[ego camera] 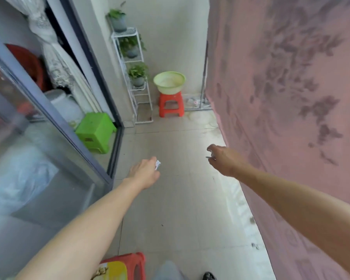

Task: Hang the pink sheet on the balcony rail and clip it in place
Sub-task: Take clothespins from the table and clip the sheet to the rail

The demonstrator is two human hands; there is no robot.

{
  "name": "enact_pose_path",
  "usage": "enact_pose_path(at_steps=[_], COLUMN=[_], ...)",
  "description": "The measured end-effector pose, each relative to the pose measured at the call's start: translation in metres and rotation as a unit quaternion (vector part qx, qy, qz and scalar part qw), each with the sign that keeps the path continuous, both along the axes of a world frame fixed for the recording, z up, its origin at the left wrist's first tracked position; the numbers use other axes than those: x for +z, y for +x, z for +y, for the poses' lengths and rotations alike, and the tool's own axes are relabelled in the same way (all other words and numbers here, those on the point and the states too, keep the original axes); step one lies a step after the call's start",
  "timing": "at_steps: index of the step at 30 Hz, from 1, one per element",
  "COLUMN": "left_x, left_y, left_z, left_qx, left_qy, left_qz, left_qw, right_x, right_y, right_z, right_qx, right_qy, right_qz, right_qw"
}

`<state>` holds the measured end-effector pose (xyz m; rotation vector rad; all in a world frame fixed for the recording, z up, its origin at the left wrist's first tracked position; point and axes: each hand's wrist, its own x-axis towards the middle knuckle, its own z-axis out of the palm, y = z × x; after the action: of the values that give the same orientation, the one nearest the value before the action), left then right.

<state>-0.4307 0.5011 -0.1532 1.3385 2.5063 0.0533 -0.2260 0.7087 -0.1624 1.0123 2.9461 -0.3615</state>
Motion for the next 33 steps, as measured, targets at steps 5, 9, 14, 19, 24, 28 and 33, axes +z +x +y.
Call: enact_pose_path(at_steps=[5,9,14,19,24,28,33], left_x=[-0.007,-0.013,0.028,0.045,0.042,0.041,0.055], left_y=[-0.085,-0.170,-0.277,-0.359,-0.424,-0.476,-0.536], left_z=[0.043,0.088,0.161,0.247,0.342,0.429,0.524], left_qx=[0.027,0.019,-0.001,-0.029,-0.068,-0.072,-0.061], left_qy=[-0.001,0.001,0.009,0.011,0.009,0.014,0.025], left_qz=[0.025,0.053,0.058,0.079,0.088,0.092,0.079], left_qw=[0.999,0.998,0.998,0.996,0.994,0.993,0.995], right_x=[-0.006,-0.013,0.026,0.040,0.032,0.019,0.033], right_y=[-0.108,-0.196,-0.289,-0.361,-0.425,-0.476,-0.537], right_z=[0.058,0.108,0.177,0.245,0.333,0.416,0.519], right_qx=[0.053,0.058,0.033,0.033,0.036,0.024,0.023], right_qy=[0.026,0.045,0.061,0.123,0.161,0.168,0.174], right_qz=[-0.013,-0.022,-0.032,-0.036,-0.051,-0.043,-0.044], right_qw=[0.998,0.997,0.997,0.991,0.985,0.985,0.983])
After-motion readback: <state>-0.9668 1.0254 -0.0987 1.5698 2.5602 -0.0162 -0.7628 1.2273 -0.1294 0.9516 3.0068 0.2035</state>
